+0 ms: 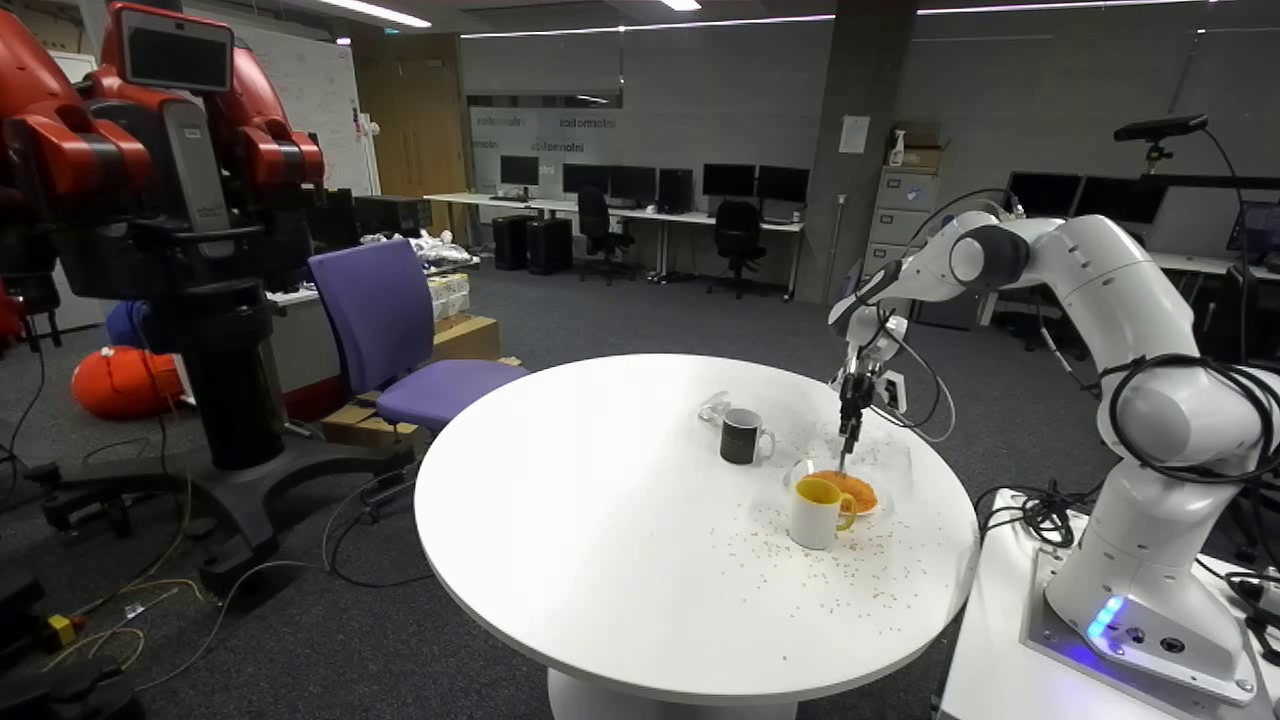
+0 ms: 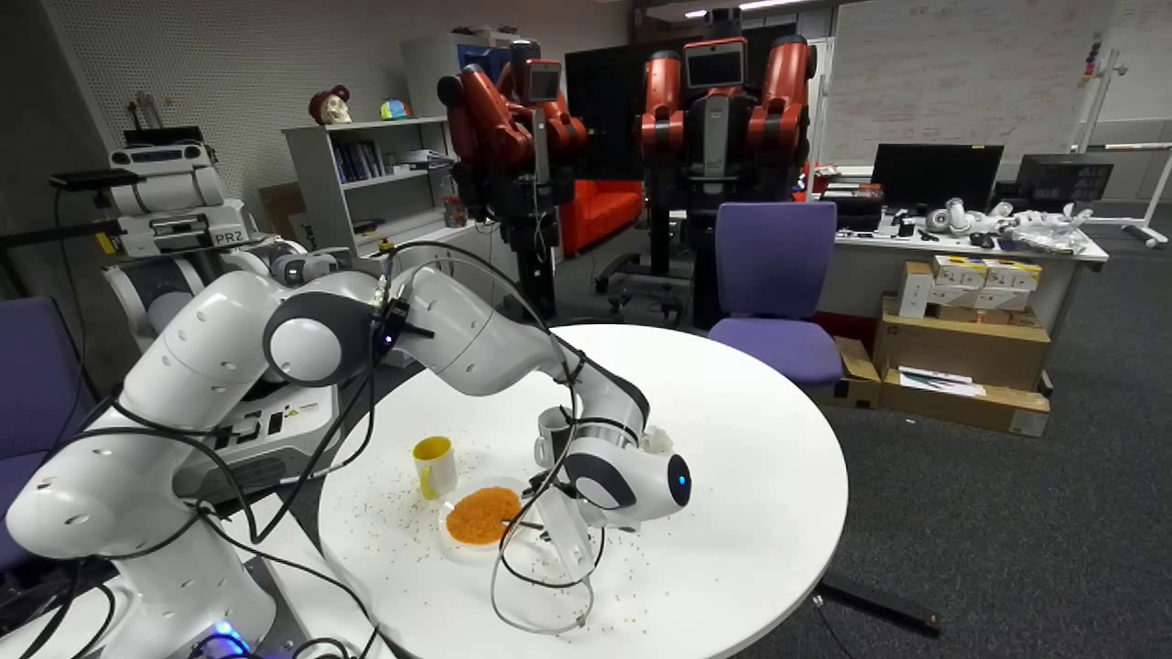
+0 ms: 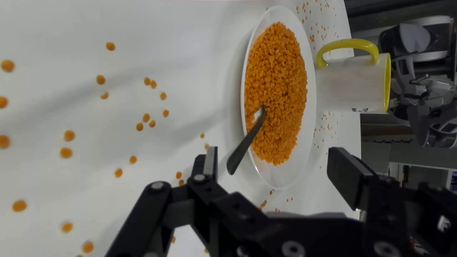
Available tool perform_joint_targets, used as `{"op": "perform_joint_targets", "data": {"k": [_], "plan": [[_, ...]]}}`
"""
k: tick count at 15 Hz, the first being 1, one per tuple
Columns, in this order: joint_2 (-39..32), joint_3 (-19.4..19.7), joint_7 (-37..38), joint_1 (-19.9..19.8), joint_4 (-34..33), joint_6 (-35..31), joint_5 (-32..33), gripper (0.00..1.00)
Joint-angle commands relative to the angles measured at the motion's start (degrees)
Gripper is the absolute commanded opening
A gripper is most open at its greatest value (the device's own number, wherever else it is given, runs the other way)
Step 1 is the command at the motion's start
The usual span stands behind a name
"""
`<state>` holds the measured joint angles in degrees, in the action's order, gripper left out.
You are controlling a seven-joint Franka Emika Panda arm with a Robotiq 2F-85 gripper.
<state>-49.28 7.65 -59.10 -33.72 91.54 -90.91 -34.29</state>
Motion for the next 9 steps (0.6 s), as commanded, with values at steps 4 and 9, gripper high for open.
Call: {"op": "perform_joint_targets", "data": {"k": [4,9], "plan": [[-0.6,-0.4,1.4,0.3,0.3,-1.2,1.3,0.88],[-0.8,-0.6,1.3,0.7,0.5,-0.7,1.3,0.78]]}}
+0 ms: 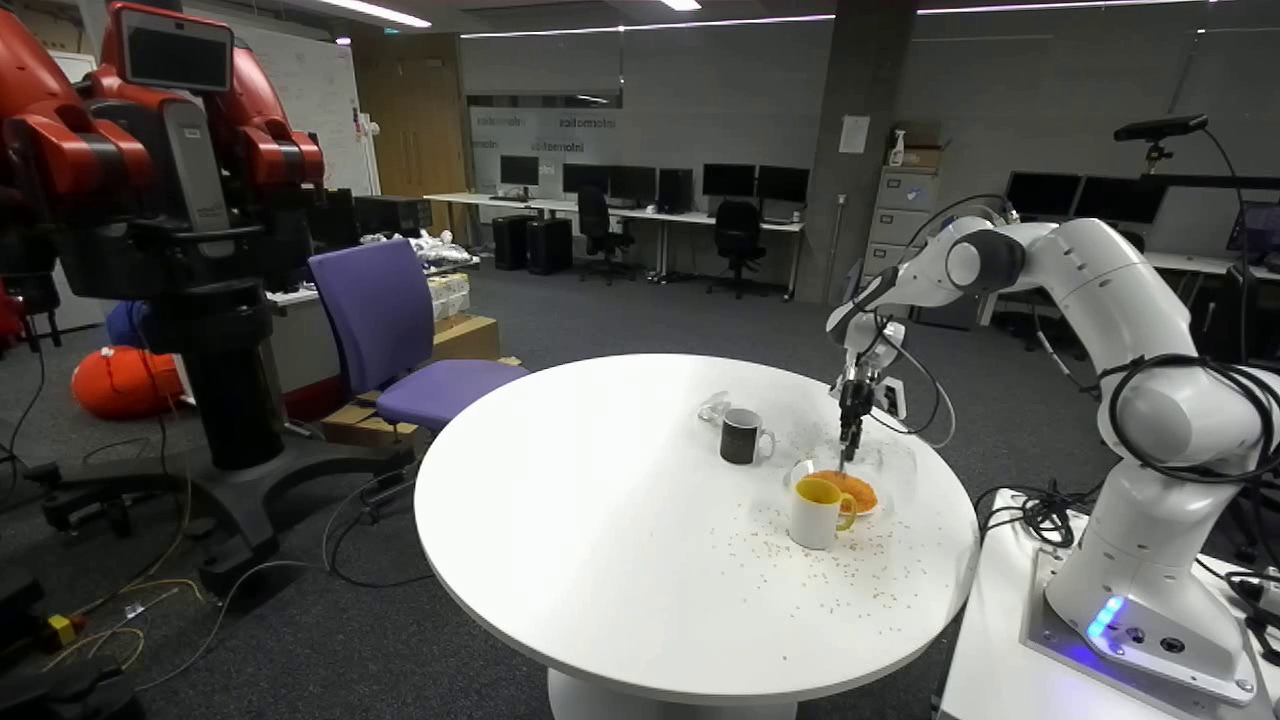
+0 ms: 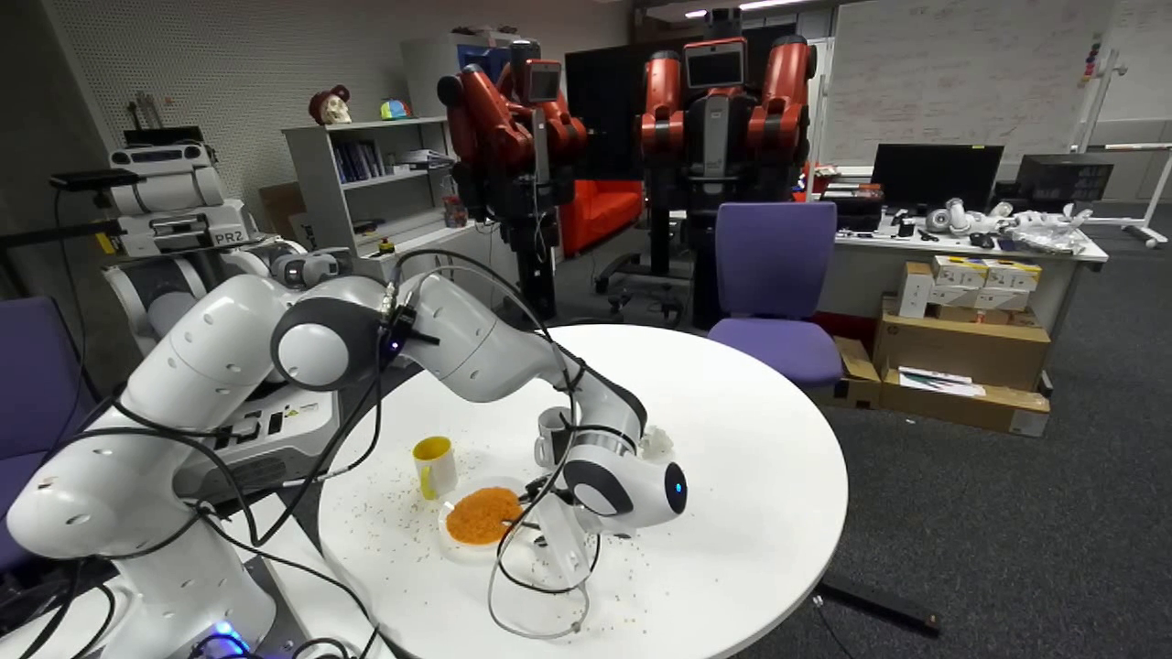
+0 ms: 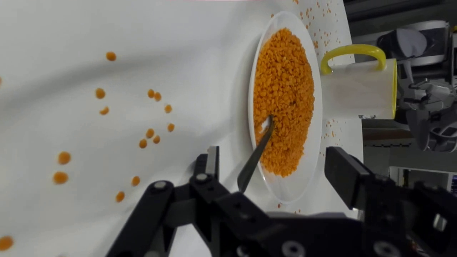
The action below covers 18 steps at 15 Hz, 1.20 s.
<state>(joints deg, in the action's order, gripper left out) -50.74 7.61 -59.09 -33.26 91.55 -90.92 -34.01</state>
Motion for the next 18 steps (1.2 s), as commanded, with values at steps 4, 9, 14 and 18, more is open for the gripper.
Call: {"op": "perform_joint_targets", "data": {"k": [4,9,14,18], "plan": [[0.7,-0.4,1.4,0.6,0.5,-0.9,0.7,0.77],[1.8,0.2,2.5,0.0,1.7,-1.4,0.0,0.81],[2.0,0.6,3.9,-1.2,1.9,-2.0,-0.7,0.81],[1.8,0.2,4.6,-2.0,1.7,-2.0,-1.6,0.83]]}}
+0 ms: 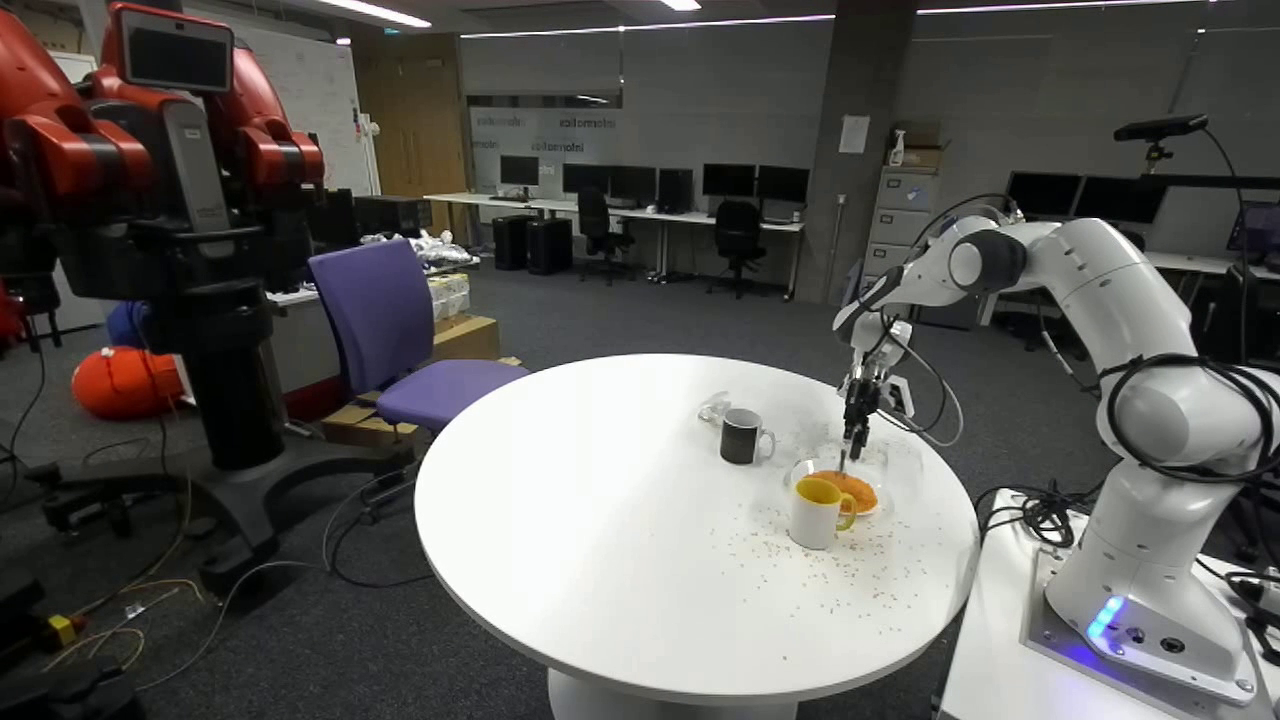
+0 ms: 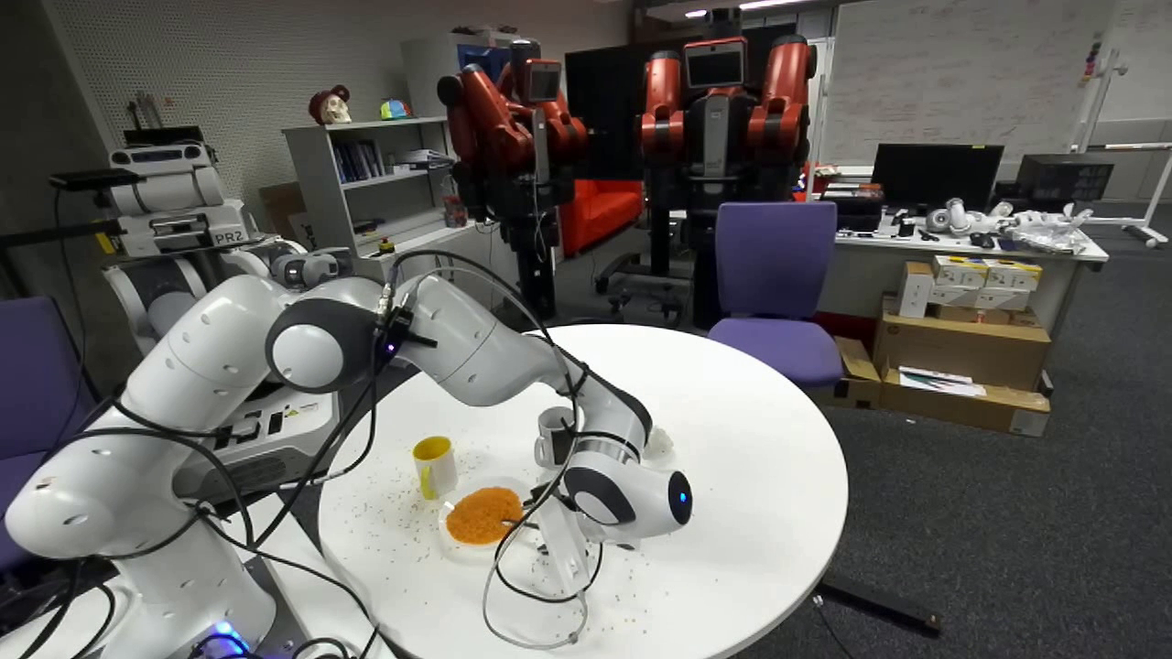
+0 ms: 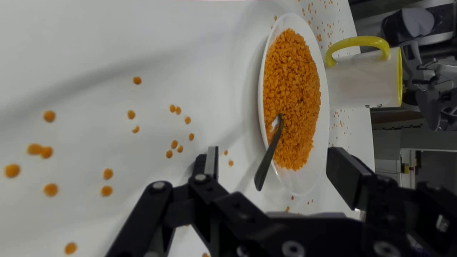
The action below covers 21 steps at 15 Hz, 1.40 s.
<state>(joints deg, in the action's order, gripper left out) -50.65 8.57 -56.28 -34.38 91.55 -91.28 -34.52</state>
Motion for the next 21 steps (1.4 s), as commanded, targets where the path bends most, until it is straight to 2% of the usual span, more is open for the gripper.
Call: {"op": "perform_joint_targets", "data": {"k": [1,5,12,14,16,18,19,20,21], "plan": [[1.7,-0.8,2.0,-1.1,1.6,-1.6,-1.4,0.83],[1.6,-1.2,1.2,-1.0,1.5,-0.9,-1.1,0.83],[1.8,-2.0,-1.3,-0.3,1.7,-1.3,0.2,0.95],[1.9,-2.3,-1.7,-0.2,1.8,-1.2,0.2,0.9],[1.8,-2.4,-2.0,-0.1,1.8,-1.3,0.3,0.78],[1.8,-2.4,-2.2,0.1,1.8,-1.2,0.4,0.76],[1.8,-2.5,-2.2,0.1,1.8,-1.2,0.4,0.68],[1.8,-2.5,-2.3,0.2,1.8,-1.2,0.5,0.71],[1.8,-2.4,-2.3,0.3,1.8,-1.2,0.5,0.63]]}}
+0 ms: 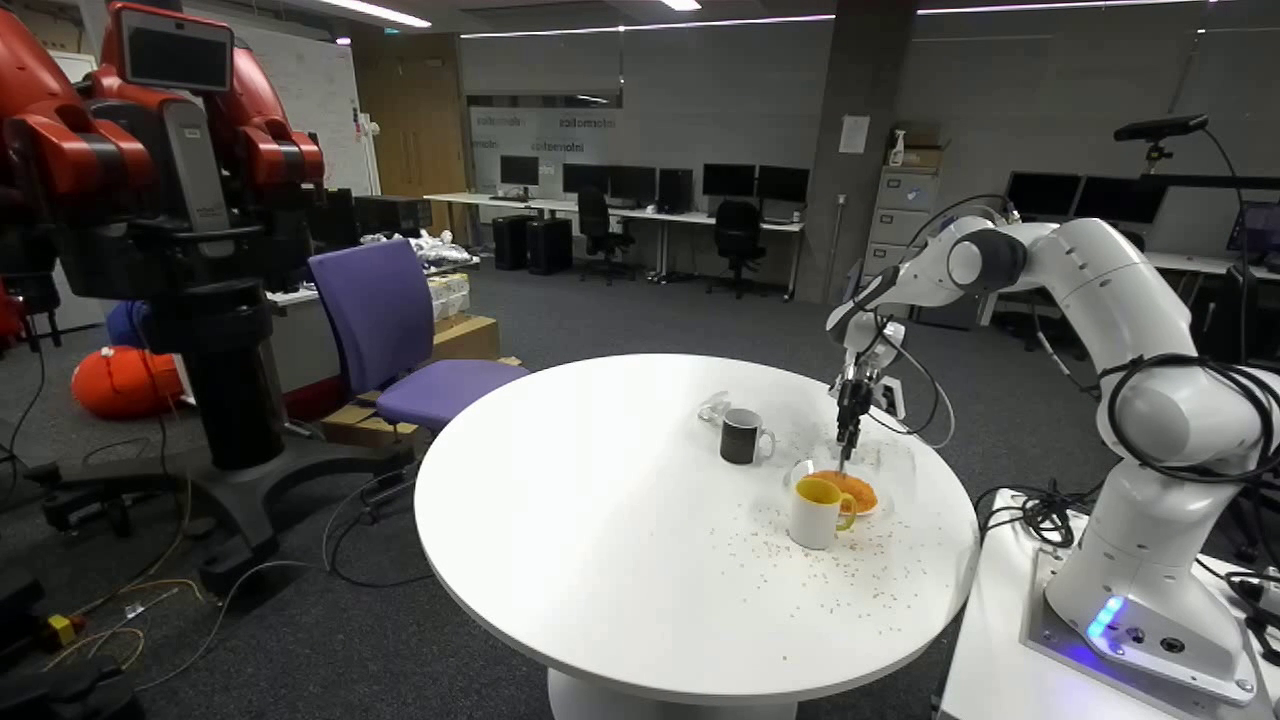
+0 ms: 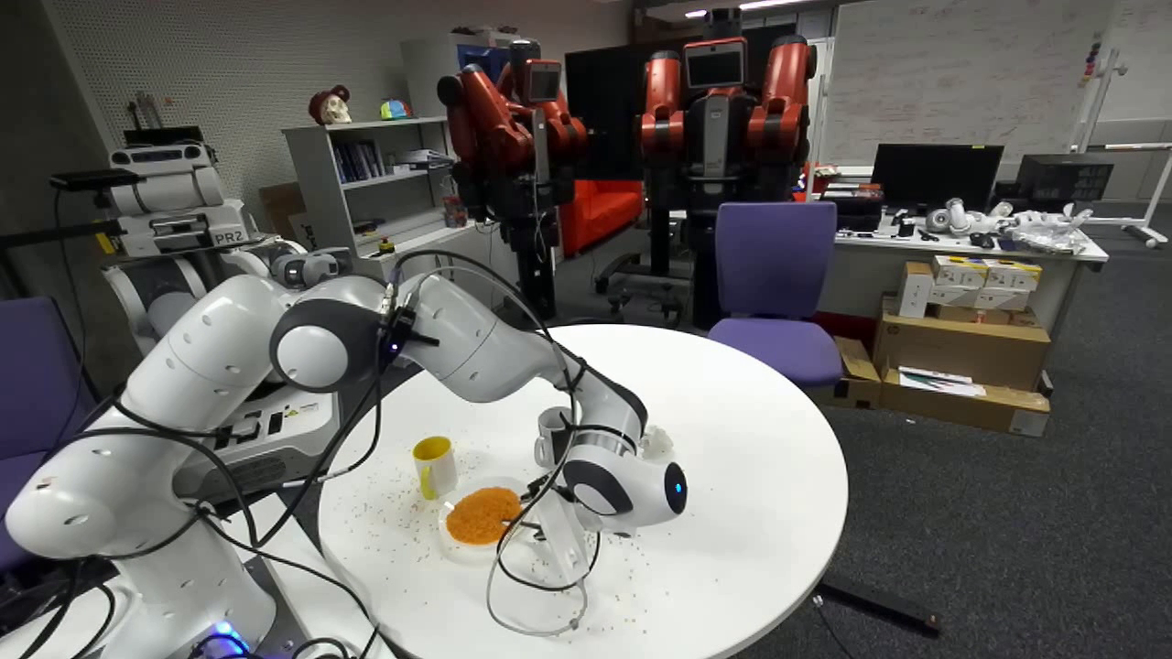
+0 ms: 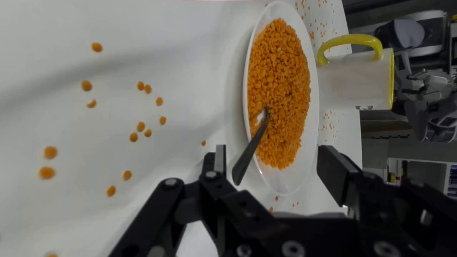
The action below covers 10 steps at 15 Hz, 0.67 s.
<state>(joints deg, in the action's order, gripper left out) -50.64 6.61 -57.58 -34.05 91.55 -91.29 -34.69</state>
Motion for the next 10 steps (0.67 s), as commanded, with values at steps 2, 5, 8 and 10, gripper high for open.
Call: {"op": "perform_joint_targets", "data": {"k": [2,5,8,10], "plan": [[1.7,-0.4,-1.0,0.1,1.8,-1.1,0.8,0.56],[1.7,-0.4,-1.1,0.2,1.8,-1.1,0.9,0.47],[1.7,-0.4,-1.0,0.1,1.7,-1.0,1.0,0.38],[1.7,-0.4,-1.1,0.2,1.7,-0.9,1.1,0.37]]}}
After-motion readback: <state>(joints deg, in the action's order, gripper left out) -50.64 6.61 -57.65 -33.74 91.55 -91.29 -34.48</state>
